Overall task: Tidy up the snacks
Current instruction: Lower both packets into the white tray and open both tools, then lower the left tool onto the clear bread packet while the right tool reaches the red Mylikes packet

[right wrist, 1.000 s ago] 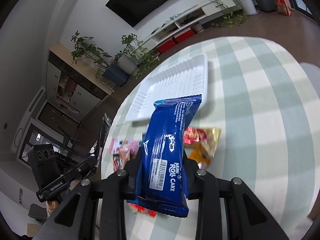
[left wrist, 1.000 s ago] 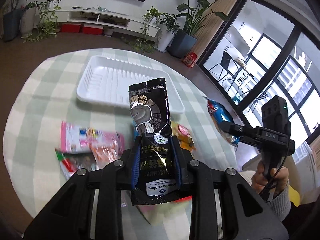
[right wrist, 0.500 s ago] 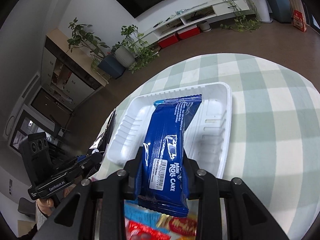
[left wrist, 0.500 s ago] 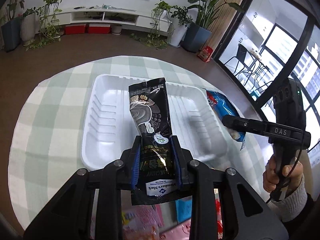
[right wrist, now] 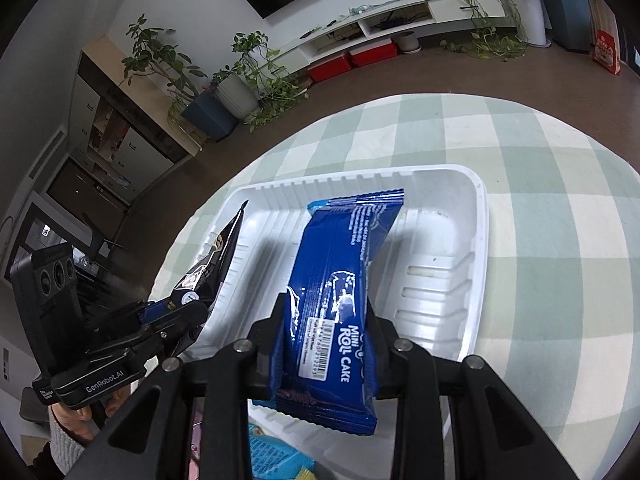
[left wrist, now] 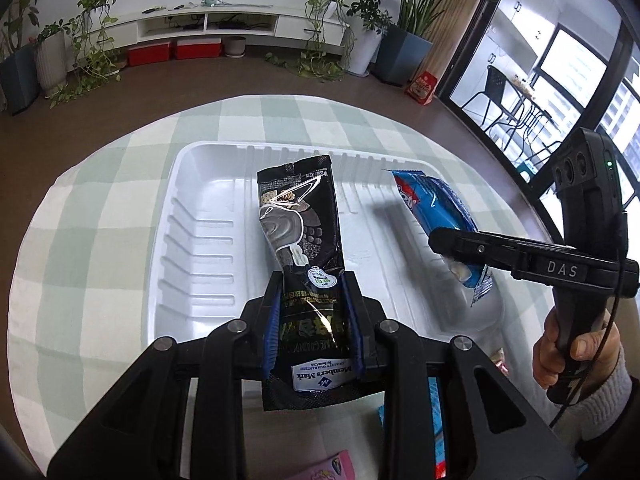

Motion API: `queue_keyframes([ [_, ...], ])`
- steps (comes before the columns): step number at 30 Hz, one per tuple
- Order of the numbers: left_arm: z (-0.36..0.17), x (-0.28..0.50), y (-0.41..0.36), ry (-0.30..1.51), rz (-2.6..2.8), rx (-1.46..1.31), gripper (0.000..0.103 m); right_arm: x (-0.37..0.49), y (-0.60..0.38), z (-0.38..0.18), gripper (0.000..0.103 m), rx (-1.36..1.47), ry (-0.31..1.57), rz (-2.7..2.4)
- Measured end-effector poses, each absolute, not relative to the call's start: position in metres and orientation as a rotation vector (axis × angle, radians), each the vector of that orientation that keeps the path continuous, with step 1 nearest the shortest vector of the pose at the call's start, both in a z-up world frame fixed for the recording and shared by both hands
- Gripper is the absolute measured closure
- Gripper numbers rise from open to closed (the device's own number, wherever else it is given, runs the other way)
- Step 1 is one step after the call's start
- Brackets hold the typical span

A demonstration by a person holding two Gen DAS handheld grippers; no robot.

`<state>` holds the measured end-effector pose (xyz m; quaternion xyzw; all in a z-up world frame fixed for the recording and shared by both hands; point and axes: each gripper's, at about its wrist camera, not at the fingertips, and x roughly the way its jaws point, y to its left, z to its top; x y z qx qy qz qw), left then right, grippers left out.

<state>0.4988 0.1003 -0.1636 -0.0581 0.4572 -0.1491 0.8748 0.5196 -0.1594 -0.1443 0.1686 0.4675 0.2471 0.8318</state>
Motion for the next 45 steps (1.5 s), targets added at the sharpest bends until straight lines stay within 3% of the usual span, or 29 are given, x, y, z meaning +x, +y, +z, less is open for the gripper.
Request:
queue_keyframes([
  [12,-0.185,0.513,0.095,0.982,-0.246,-0.04,0.075,0.524,-0.153,-0.154,0.065,0.246,0.992,0.456],
  [19,-0.181,0.514,0.098,0.959,-0.236,-0.042,0.075,0.521,-0.15,-0.148,0.048,0.196,0.967,0.43],
  [23,-0.172,0.508,0.101,0.938,-0.221,-0.043,0.075,0.515,-0.149,-0.138,0.047,0.153,0.928,0.413],
  [32,-0.123,0.445,0.111,0.849,-0.223,-0.047,0.075,0.467,-0.147,-0.097,0.047,0.109,0.841,0.433],
  [36,-0.102,0.402,0.119,0.81,-0.22,-0.053,0.075,0.421,-0.15,-0.074,0.037,0.108,0.78,0.446],
  [45,-0.085,0.304,0.129,0.772,-0.21,-0.1,0.075,0.323,-0.147,-0.069,0.036,0.065,0.775,0.477],
])
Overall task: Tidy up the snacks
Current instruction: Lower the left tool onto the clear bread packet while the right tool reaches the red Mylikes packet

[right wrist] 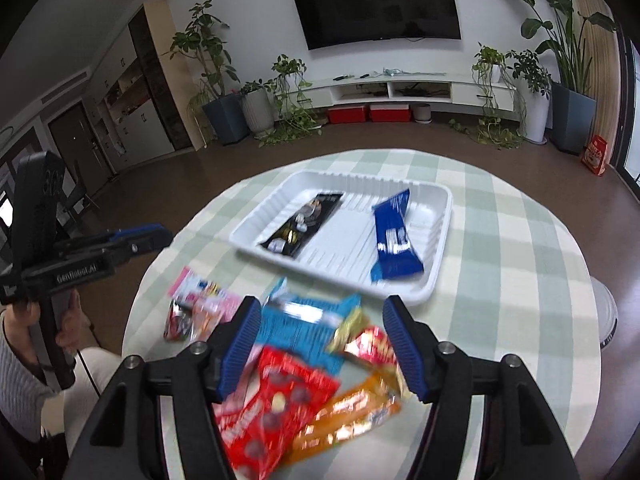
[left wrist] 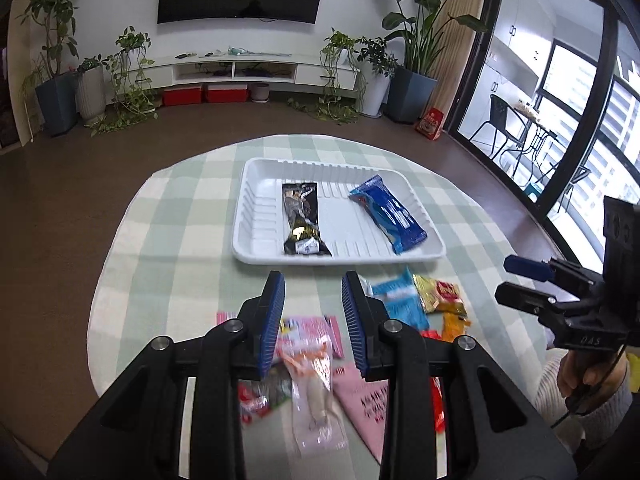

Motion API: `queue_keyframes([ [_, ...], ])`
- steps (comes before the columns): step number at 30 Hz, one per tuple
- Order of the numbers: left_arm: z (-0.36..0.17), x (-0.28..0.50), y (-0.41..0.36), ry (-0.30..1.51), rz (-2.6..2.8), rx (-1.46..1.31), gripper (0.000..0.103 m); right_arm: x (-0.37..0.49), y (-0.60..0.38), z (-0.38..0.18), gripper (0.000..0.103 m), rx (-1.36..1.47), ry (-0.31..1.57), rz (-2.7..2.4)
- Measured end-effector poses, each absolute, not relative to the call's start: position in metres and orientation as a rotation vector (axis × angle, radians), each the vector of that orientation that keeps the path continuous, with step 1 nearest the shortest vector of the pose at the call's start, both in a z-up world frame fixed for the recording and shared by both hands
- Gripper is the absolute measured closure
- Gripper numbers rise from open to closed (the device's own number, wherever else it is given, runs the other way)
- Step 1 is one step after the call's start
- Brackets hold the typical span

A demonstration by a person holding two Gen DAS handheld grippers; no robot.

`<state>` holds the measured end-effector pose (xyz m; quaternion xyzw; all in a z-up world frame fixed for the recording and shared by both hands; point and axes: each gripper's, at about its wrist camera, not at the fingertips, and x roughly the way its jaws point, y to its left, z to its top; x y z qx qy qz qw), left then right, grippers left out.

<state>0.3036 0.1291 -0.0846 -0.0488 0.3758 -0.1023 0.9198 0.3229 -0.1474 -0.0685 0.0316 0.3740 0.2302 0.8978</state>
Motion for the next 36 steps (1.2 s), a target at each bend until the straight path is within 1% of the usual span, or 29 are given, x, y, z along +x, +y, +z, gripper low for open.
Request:
queue_keyframes([
  [5,-0.099,0.26,0.125,0.809,-0.211,-0.102,0.075,0.288,-0.15,-0.088,0.034,0.113,0.839,0.489],
  [11,-0.128,0.236,0.122,0.872,-0.2,-0.125,0.075,0.274,-0.133,-0.12,0.034,0.169,0.937,0.53],
  [26,-0.154,0.247,0.121,0.928,-0.2,-0.117,0.075,0.296,-0.111,-0.147,0.034,0.22,1.038,0.521],
  [30,-0.161,0.253,0.12,0.943,-0.196,-0.108,0.075,0.3,-0.11,-0.153,0.029,0.224,1.059,0.507],
  [36,-0.169,0.26,0.115,0.957,-0.196,-0.088,0.075,0.304,-0.11,-0.157,0.028,0.221,1.07,0.5],
])
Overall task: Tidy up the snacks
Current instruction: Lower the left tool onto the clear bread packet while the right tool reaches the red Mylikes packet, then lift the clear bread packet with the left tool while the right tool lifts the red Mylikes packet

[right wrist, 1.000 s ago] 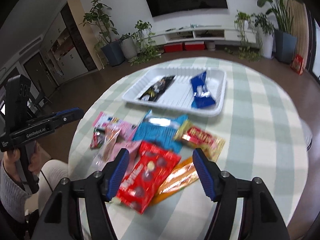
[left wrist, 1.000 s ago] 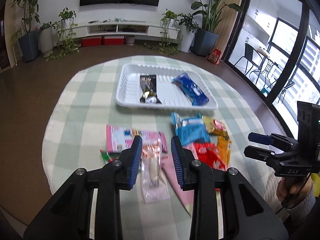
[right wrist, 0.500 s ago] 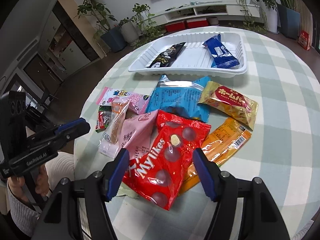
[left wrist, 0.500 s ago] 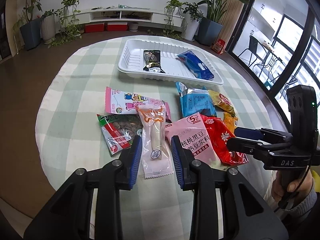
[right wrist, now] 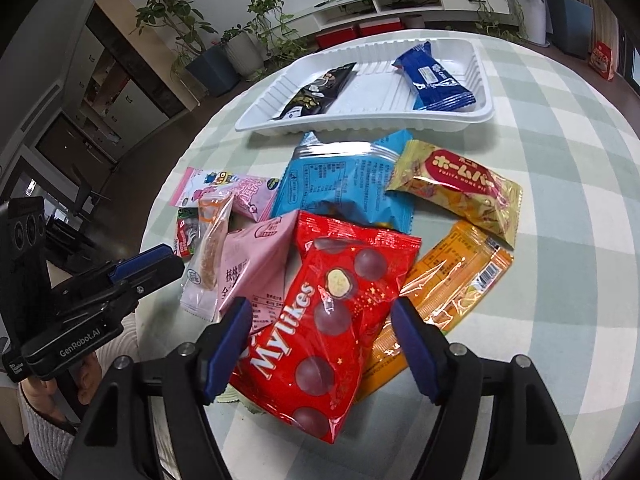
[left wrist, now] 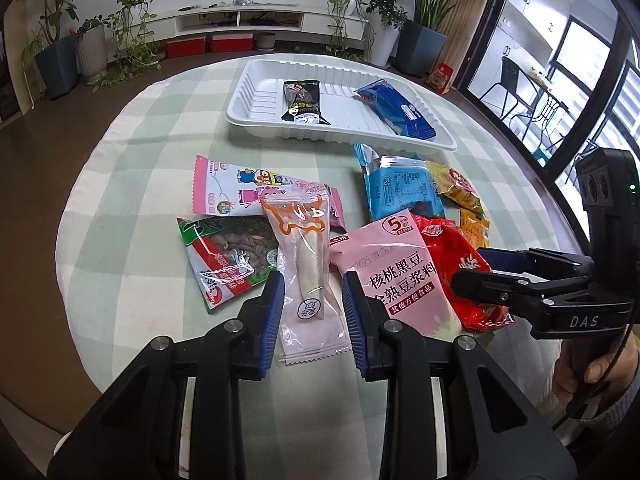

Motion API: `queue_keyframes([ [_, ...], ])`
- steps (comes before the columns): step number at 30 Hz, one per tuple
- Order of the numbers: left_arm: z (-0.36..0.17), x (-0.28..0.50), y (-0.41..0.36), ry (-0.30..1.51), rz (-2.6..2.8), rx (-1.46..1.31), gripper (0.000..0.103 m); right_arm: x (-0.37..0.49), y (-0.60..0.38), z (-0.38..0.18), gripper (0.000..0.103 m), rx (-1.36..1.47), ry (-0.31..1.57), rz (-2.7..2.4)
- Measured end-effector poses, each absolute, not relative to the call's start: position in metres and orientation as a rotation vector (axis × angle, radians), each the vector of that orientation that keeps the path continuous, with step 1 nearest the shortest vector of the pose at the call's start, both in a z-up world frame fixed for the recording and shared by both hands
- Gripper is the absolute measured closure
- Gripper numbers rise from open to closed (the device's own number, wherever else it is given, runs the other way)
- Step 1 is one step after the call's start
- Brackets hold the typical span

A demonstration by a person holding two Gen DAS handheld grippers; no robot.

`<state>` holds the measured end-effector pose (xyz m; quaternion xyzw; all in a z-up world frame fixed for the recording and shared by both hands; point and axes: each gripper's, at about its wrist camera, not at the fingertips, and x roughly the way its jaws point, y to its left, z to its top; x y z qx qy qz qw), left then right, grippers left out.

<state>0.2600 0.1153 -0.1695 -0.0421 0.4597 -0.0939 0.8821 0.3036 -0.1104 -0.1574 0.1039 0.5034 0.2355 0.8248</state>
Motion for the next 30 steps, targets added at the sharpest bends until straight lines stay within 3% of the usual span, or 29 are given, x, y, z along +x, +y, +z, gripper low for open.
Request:
queue_keyframes([
  [14,-0.193,0.275,0.113,1.006,-0.165,-0.066,0.075,0.301,-0.095,-0.159,0.029,0.096,1.047,0.476],
  [17,-0.2,0.279,0.114,1.03,-0.151,-0.062,0.065,0.299,-0.095,-0.16,0.03,0.082,1.036,0.477],
  [22,-0.203,0.28,0.115,1.015,-0.156,-0.071,0.066,0.297,-0.1,-0.161,0.045,0.091,1.014,0.472],
  [30,-0.203,0.28,0.129,1.0,-0.176,-0.139,0.083,0.303,-0.122,-0.163,0.063,0.203,1.008,0.492],
])
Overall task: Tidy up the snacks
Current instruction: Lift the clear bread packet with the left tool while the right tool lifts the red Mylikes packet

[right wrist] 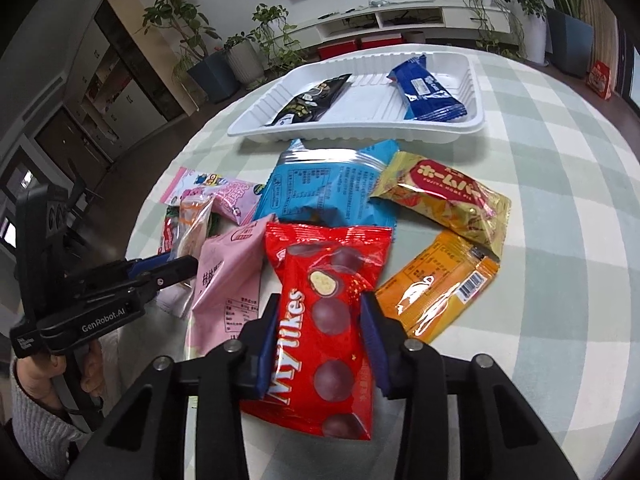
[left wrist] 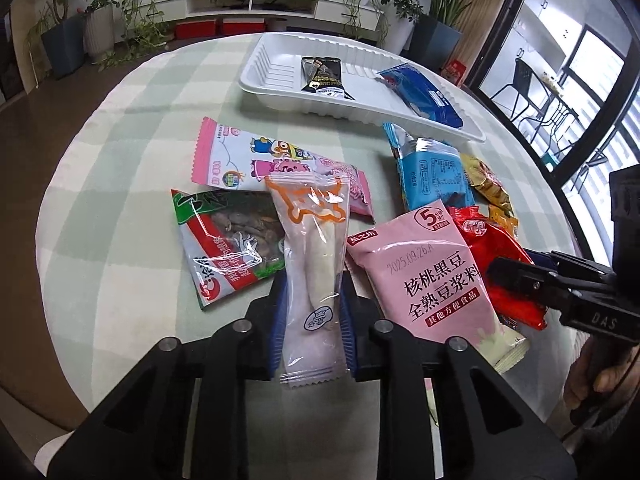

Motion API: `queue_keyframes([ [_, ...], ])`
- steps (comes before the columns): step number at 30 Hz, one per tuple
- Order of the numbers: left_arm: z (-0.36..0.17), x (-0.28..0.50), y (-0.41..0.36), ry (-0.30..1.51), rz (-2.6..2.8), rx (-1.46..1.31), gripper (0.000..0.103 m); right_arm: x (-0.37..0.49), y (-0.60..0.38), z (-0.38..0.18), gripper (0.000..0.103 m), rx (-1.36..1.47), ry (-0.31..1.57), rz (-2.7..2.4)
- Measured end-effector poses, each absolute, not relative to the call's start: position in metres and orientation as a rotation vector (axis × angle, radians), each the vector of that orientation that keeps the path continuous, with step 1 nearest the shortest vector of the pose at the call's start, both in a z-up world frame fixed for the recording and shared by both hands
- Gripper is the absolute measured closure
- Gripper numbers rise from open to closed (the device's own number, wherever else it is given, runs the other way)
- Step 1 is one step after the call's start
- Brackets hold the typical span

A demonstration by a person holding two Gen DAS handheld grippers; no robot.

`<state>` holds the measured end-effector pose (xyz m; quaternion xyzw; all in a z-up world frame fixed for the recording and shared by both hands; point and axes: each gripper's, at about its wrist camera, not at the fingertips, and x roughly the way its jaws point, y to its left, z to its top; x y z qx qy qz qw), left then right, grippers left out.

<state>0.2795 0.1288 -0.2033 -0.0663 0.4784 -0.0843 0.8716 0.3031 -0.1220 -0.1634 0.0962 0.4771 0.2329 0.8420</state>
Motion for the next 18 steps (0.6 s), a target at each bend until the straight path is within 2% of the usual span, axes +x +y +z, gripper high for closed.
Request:
queue_keyframes([
  [4,-0.203,0.277,0.133,0.998,-0.184,-0.175,0.085,0.305,-0.131,-0.164,0.067,0.256,1.01,0.506],
  [18,-0.183,0.258,0.14,0.964,-0.214,-0.237,0.085,0.3,-0.159,-0.162,0.068,0.453,1.017,0.564],
])
